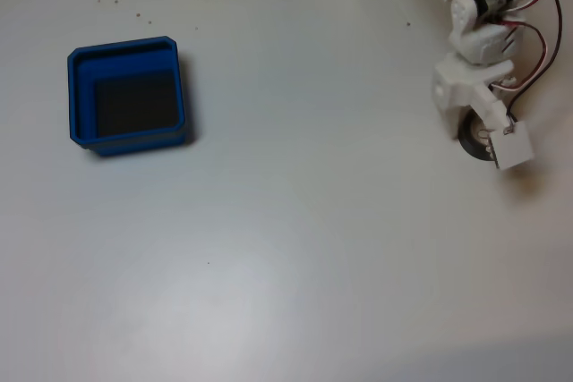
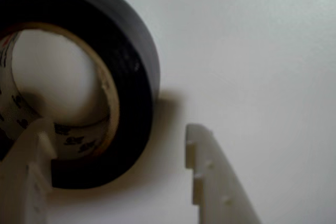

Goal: Pick the black tape roll and drop it in the blue box

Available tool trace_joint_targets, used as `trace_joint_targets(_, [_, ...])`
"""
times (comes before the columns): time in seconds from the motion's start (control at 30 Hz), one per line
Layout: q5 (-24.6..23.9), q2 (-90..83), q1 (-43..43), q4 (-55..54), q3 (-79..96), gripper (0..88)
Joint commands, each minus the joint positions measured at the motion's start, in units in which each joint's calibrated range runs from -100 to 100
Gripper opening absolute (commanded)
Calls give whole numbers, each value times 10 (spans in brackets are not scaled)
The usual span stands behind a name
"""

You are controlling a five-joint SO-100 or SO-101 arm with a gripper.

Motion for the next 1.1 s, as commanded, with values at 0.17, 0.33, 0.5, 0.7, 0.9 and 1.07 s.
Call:
trace_joint_targets(0.17, [-2,-5,6,-9,-37,230])
trace_joint_targets(0.33, [-2,-5,6,-9,-36,230])
trace_joint_targets(0.5, [-2,3,5,-12,-38,230])
trace_joint_targets(0.7, [-2,18,5,-24,-37,230])
trace_joint_targets(0.9, [-2,22,5,-24,-38,228])
trace_joint_targets(1.07, [-2,22,5,-25,-37,224])
